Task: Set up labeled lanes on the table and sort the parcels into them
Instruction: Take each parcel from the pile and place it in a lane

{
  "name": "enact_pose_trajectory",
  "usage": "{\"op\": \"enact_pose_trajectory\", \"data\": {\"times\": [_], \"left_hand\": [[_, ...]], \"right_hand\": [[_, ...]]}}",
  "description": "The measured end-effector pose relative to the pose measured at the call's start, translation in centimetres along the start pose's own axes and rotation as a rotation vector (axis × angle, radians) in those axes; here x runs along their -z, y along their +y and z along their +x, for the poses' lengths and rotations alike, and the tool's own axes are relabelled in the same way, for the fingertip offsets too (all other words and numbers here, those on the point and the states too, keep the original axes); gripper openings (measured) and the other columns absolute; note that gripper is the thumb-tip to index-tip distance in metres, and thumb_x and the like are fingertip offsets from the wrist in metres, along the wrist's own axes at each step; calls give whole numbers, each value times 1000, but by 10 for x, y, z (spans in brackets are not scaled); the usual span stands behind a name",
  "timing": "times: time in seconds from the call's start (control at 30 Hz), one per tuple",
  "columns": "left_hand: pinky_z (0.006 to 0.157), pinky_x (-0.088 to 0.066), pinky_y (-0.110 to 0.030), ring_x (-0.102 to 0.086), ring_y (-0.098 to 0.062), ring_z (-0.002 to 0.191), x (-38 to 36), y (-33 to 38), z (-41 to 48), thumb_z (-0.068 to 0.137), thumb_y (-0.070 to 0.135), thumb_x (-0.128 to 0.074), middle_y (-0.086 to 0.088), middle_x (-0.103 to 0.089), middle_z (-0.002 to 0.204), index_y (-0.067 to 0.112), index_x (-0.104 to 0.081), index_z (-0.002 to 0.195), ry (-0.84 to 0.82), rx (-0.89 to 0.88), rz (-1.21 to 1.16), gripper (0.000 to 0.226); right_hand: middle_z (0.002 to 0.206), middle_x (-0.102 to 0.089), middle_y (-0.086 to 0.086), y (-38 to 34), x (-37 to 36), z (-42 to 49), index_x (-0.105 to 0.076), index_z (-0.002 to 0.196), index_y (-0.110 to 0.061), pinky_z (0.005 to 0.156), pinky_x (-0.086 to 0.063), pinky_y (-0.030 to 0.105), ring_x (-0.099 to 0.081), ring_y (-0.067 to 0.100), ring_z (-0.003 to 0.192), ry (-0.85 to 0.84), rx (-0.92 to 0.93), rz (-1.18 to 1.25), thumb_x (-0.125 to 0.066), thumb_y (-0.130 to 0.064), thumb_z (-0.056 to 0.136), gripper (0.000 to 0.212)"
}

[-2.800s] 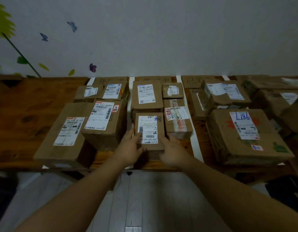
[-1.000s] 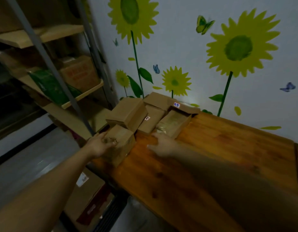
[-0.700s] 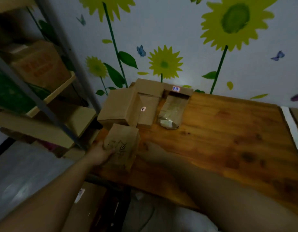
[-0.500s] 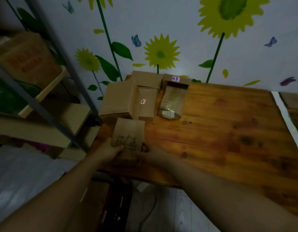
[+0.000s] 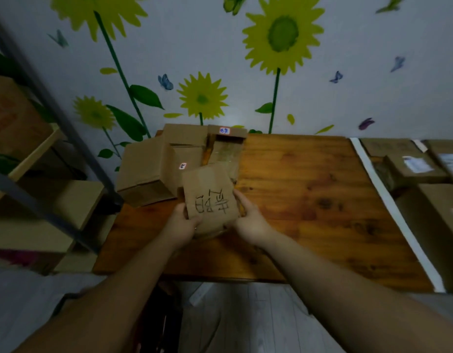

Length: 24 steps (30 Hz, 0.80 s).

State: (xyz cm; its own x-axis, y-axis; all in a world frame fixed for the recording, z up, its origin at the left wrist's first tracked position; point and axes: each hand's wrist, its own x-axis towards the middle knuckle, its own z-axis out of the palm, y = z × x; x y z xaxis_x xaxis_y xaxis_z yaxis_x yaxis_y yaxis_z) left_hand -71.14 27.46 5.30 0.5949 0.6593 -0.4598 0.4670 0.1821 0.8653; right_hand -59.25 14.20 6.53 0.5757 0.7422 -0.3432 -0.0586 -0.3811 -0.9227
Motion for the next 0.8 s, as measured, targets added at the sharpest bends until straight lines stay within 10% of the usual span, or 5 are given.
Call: {"op": "enact_pose_trajectory", "data": {"times": [0.17,0.33,0.43,0.67,0.8], "left_hand": [[59,-48,-20,-57,-5,90,-57,40,-14,91,15,-56,9,-57,119,24,-37,137,-27,-152,-85,51],[96,-44,-33,-52,-13,114,-104,98,-45,84,15,-66,5,-50,130,25,-35,142,-96,-364,-97,66],[106,-37,-40,-45,-17,126,-131,129,-62,80,2,-67,0,-45,138,19,-37,139,-153,-470,-48,68],[78,-49,-16,-62,-5,101,-192,171,-87,87,4,-60,7,-62,107,16,-51,123,-82,-701,-47,39],[99,-42,-38,-52,-24,118,-197,186,-91,89,23,-60,2,-58,117,25,-51,125,-111,-743,42,37]], "right_hand": [[138,-41,-11,-2,63,-31,-19,149,-32,108,-39,40,-40,14,131,38,219,45,-65,5,82,89],[128,-44,-17,-25,134,-60,-21,149,-28,84,-47,10,-49,2,111,217,322,69,-64,-10,89,76],[129,-54,2,-47,174,-72,-48,136,-20,96,-48,33,-53,15,113,424,333,26,-59,-31,93,46],[134,-50,4,-67,240,-100,-47,138,-21,105,-41,39,-49,18,121,435,430,-15,-59,-32,91,50],[113,-63,-4,-70,256,-114,-58,123,-24,76,-50,19,-59,9,95,449,481,29,-64,-24,88,36]]}}
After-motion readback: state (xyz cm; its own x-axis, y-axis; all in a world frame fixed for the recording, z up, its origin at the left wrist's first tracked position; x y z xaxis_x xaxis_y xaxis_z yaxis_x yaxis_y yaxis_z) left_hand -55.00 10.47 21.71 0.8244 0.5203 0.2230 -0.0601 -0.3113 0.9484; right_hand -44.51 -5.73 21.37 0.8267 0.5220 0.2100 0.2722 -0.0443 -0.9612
